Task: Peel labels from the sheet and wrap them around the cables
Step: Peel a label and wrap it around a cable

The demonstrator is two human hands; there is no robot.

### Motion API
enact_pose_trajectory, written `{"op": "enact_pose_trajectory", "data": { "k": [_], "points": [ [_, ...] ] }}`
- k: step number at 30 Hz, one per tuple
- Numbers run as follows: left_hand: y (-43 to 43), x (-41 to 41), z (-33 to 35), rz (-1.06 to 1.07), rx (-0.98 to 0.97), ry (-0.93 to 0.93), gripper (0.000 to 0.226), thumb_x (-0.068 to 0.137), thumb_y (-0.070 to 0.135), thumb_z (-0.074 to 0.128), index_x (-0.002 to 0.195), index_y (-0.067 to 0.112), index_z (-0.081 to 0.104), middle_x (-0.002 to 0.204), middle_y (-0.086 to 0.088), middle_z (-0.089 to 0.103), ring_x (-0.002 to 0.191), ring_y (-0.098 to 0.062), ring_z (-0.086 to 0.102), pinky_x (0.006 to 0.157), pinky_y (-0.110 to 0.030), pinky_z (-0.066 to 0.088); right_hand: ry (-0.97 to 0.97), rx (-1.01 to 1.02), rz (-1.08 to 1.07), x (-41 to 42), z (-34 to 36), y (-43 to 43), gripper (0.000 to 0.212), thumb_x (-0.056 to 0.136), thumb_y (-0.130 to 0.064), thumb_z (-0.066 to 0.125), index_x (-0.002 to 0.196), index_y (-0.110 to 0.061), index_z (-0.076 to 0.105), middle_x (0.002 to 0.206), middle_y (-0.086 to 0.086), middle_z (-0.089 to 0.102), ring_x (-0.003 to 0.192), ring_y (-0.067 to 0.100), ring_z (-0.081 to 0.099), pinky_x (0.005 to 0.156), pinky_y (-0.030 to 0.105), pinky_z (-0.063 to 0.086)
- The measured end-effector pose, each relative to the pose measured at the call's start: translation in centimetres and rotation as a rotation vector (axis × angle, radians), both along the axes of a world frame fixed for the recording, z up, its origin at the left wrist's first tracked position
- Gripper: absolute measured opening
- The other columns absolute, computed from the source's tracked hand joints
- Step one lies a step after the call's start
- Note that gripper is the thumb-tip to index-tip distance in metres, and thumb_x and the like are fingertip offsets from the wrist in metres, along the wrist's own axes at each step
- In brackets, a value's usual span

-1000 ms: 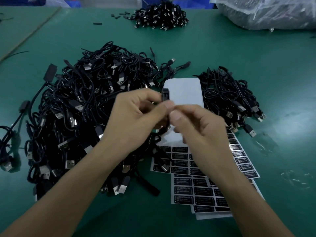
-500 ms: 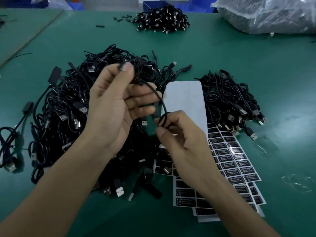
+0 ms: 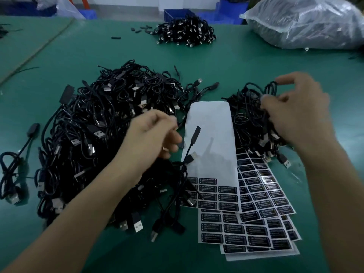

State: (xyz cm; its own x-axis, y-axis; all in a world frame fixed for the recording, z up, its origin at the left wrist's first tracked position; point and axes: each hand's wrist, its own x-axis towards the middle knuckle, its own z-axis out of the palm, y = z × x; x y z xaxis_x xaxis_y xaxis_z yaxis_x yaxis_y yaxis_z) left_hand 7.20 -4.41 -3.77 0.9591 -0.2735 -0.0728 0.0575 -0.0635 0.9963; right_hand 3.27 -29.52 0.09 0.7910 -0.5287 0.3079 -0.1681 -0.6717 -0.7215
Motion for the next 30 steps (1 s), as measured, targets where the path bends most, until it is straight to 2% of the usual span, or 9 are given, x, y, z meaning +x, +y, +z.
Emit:
{"op": "enact_pose_trajectory", "data": {
  "k": [3,5,8,13,17,22,26,28,30],
  "points": [
    [-0.4,-0.5,-1.1,-0.138,0.340,-0.199,0.012,0.095,0.029,0.063,0.084,0.025,0.065,0.071,0.007,0.074,0.059,-0.006,0.066,0.051,-0.017,0.048,0.120,-0.086,-0.098,2.0,0.2,-1.7,0.024,0.093,-0.030,0.064,0.115,-0.021,0.064,0.105,0.012,0.067,0.106,0.030,0.058,0.083,0.026,0.042],
    [-0.4,-0.7,-1.5,-0.149,0.464,-0.293,0.012,0.092,0.034,0.066,0.081,0.031,0.064,0.071,0.012,0.072,0.061,-0.004,0.065,0.057,-0.018,0.051,0.186,-0.118,-0.124,2.6,-0.2,-2.0,0.021,0.094,-0.032,0.062,0.110,-0.018,0.067,0.118,0.016,0.065,0.101,0.032,0.057,0.085,0.028,0.037],
    [-0.4,-0.8,-1.6,-0.138,0.514,-0.345,0.016,0.092,0.034,0.067,0.077,0.033,0.064,0.070,0.013,0.070,0.059,0.000,0.061,0.055,-0.014,0.045,0.224,-0.194,-0.116,2.0,-0.9,-1.2,0.029,0.095,-0.033,0.060,0.101,-0.006,0.070,0.106,0.022,0.067,0.082,0.029,0.050,0.080,0.033,0.038],
    [-0.4,-1.1,-1.6,-0.142,0.663,-0.383,0.014,0.088,0.040,0.070,0.077,0.033,0.066,0.068,0.016,0.067,0.064,-0.002,0.064,0.067,-0.036,0.059,0.174,-0.452,-0.145,0.3,-1.0,2.4,0.038,0.092,-0.033,0.063,0.123,-0.011,0.063,0.127,0.018,0.054,0.117,0.040,0.043,0.098,0.045,0.035],
    [-0.7,-1.6,-1.5,-0.201,0.888,-0.415,0.030,0.085,0.062,0.065,0.099,0.036,0.059,0.081,0.017,0.063,0.078,-0.006,0.063,0.072,-0.038,0.056,0.111,-0.376,0.064,-0.5,-1.8,5.1,0.026,0.095,-0.028,0.060,0.116,-0.015,0.070,0.110,0.009,0.063,0.106,0.029,0.054,0.095,0.039,0.044],
    [-0.9,-1.4,-1.6,-0.203,1.007,-0.436,0.039,0.090,0.061,0.059,0.118,0.034,0.057,0.101,0.015,0.060,0.093,-0.015,0.062,0.077,-0.038,0.054,0.204,-0.158,0.170,-1.4,-3.9,6.5,0.016,0.096,-0.028,0.058,0.098,-0.022,0.073,0.088,-0.006,0.067,0.077,0.014,0.061,0.073,0.037,0.054],
    [-0.9,-1.4,-1.7,-0.254,1.022,-0.460,0.018,0.094,0.049,0.056,0.098,0.036,0.068,0.088,0.016,0.054,0.085,-0.012,0.058,0.062,-0.029,0.041,0.236,-0.053,0.181,-1.9,-5.1,6.5,0.016,0.096,-0.027,0.059,0.094,-0.022,0.074,0.076,-0.012,0.067,0.066,0.007,0.062,0.065,0.030,0.055],
    [-0.7,-1.4,-1.6,-0.253,0.962,-0.442,0.018,0.093,0.043,0.055,0.090,0.032,0.069,0.087,0.014,0.057,0.083,-0.014,0.061,0.065,-0.032,0.048,0.237,-0.028,0.198,-2.3,-5.4,6.3,0.016,0.097,-0.026,0.059,0.093,-0.022,0.074,0.074,-0.013,0.067,0.066,0.004,0.061,0.059,0.016,0.048],
    [-0.4,-1.1,-1.4,-0.246,0.905,-0.430,0.015,0.094,0.032,0.057,0.088,0.027,0.070,0.087,0.011,0.059,0.081,-0.017,0.062,0.071,-0.039,0.055,0.257,-0.021,0.210,-2.7,-5.4,6.0,0.016,0.097,-0.026,0.059,0.089,-0.024,0.073,0.072,-0.013,0.066,0.064,0.004,0.060,0.054,0.015,0.044]
  ]
}}
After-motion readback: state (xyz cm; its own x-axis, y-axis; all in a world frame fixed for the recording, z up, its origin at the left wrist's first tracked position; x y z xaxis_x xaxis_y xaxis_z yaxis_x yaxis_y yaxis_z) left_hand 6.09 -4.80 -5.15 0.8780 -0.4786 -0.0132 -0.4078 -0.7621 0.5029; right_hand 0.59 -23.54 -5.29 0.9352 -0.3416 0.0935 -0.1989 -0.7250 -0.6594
